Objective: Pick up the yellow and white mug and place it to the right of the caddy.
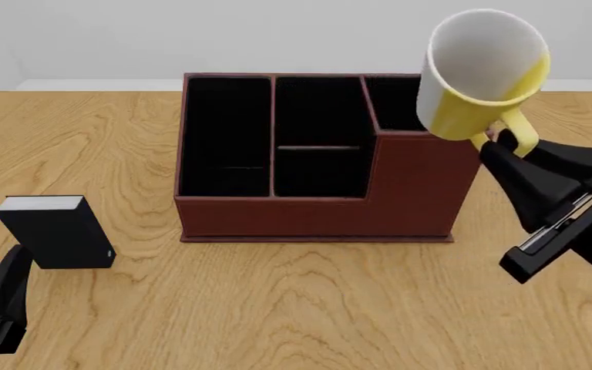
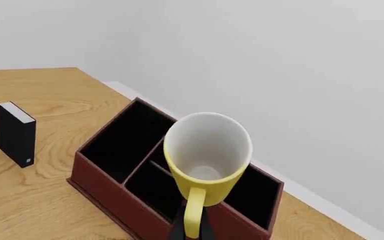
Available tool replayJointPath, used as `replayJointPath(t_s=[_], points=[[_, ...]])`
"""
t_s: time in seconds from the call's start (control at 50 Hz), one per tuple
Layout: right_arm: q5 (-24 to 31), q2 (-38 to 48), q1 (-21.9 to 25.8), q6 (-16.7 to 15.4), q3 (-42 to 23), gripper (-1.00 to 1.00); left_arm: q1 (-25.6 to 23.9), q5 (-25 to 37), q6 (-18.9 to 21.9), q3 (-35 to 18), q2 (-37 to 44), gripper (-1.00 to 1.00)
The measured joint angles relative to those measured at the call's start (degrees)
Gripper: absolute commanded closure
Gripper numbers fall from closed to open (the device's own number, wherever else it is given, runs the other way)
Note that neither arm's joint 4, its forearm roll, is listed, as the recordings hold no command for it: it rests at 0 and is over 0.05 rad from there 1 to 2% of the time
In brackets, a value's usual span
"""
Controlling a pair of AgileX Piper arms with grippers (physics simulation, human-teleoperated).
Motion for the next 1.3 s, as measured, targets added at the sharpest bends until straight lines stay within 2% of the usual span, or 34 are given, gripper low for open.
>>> replayJointPath(t_s=[1.3], points=[[8.19, -7.95, -12.07, 0.54, -1.96, 1.0, 0.0, 0.0, 0.0, 0.0, 0.0, -1.0]])
